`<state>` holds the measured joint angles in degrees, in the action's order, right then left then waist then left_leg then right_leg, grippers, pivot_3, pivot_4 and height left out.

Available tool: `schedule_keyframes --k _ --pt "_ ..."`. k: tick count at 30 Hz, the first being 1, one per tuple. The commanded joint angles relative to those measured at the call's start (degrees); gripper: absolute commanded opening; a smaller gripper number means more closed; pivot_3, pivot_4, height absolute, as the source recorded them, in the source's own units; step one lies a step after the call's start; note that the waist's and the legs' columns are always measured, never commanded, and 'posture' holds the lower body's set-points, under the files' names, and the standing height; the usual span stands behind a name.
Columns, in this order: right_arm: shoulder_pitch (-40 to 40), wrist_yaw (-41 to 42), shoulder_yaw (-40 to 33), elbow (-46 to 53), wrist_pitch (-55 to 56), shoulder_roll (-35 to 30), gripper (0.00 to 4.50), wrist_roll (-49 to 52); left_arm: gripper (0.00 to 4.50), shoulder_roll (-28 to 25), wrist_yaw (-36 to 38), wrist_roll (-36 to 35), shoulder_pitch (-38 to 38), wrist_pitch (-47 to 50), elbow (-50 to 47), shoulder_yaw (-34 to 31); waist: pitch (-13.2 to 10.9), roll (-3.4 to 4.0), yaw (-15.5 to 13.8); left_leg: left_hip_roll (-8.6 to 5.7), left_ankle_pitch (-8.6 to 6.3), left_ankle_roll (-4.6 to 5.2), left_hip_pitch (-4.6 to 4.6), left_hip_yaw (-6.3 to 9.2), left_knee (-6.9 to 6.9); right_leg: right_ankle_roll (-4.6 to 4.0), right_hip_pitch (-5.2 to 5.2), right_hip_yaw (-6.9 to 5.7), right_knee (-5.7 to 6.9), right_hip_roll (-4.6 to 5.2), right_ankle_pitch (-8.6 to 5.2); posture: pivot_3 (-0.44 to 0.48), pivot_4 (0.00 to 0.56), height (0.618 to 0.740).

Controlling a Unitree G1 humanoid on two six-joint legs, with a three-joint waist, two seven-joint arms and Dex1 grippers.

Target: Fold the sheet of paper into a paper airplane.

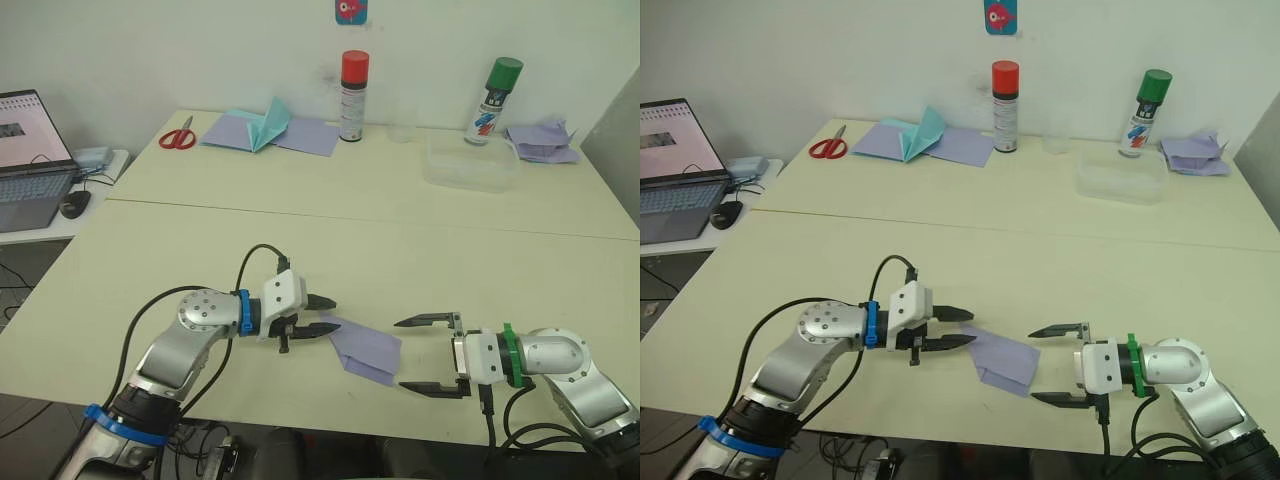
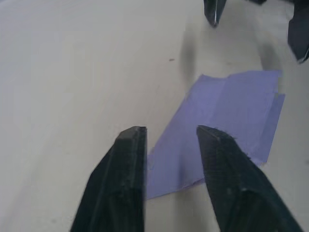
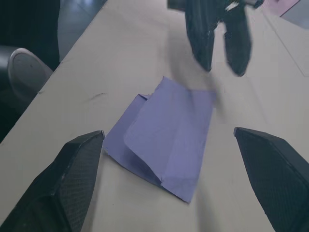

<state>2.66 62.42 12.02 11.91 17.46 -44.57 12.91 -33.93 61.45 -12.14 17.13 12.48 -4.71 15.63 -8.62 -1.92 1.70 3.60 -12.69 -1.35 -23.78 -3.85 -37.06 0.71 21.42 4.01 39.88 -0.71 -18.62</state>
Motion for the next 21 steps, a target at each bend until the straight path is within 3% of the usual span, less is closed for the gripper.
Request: schedule_keyframes --k 1,3,11,21 --pt "0.04 -1.77 -1.55 3.91 -3.11 0.51 4.5 0.89 0.61 2.15 -1.04 3.52 2.68 -2.11 3.95 2.46 0.0 0.0 -0.06 -0.01 0.0 0.0 0.0 0.0 0.0 0.0 0.0 0.0 0.0 0.0 0.0 0.0 0.15 0.74" --pt "0.02 -2.7 -1.28 4.86 -4.81 1.17 4.5 0.56 0.03 3.43 -1.75 5.6 4.01 -2.93 6.58 3.84 -0.01 -0.01 -0.09 -0.04 0.0 0.0 -0.03 0.0 -0.01 0.01 -0.01 0.01 -0.01 0.0 0.0 0.0 0.15 0.74" --pt "-0.62 -3.66 -0.28 10.96 -13.27 2.19 4.5 1.42 0.03 -0.39 2.97 11.57 4.59 0.05 8.39 9.18 0.04 0.01 -0.04 -0.04 0.0 0.0 -0.01 0.0 0.0 0.01 -0.03 0.03 -0.03 0.0 0.0 0.0 0.15 0.74" --pt "-5.09 -6.17 -0.38 9.04 -7.23 2.66 4.5 -6.19 0.03 -3.76 5.22 7.99 0.23 17.29 -2.96 10.73 0.15 0.05 0.09 -0.02 0.0 0.0 0.07 0.05 0.02 0.2 -0.1 0.02 -0.02 -0.02 -0.16 0.0 0.15 0.74"
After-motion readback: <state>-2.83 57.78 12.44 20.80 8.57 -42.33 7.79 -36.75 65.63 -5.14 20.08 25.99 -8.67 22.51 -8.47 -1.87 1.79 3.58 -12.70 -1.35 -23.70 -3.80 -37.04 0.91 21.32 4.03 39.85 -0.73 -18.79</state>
